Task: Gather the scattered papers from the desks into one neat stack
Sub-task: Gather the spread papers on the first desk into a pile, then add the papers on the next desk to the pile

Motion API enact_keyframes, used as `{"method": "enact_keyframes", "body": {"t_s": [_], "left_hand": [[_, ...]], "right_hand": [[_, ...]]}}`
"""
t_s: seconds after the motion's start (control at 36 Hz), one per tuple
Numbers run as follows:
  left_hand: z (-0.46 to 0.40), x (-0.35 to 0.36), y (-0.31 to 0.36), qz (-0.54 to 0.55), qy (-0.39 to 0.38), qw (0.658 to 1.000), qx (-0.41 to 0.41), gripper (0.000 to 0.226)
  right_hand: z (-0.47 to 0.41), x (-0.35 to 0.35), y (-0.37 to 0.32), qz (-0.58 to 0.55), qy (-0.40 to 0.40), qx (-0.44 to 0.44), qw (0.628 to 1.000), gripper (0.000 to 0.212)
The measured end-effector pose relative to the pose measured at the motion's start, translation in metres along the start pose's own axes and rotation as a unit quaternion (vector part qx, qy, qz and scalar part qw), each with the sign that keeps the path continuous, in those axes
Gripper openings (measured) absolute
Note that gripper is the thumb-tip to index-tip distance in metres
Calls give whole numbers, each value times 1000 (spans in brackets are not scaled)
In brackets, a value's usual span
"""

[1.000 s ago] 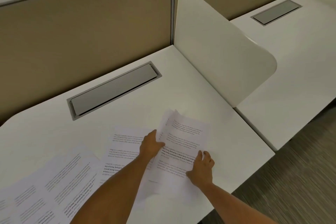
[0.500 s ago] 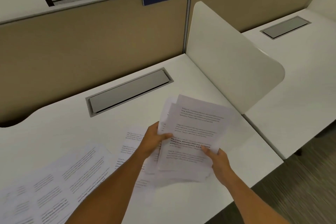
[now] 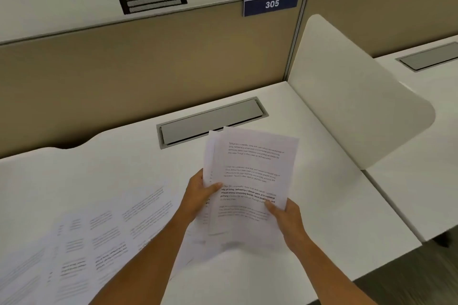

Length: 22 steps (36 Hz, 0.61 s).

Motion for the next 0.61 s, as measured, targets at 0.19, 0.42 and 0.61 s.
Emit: {"method": "enact_keyframes", "body": {"t_s": [0.19,0.42,0.61], "left_hand": [[26,-35,-8,-13,37,999,-2,48],[52,-57,-32,-75,12,997,-24,38],[55,-62,-47,-140,-4,989,-51,35]], "right_hand": [[13,29,8,21,-13,8,1000,20],[24,59,31,81,-6,41,996,26],[26,74,62,87,19,114,989,27]]}}
Point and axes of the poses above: each hand's wrist, its own z-axis away from the middle knuckle, its own x-axis out of the palm, y = z × x, the point moved 6 cm from there along -z, towards the middle knuckle, and after that the axes turned 12 degrees about x, right-handed, at the moved point
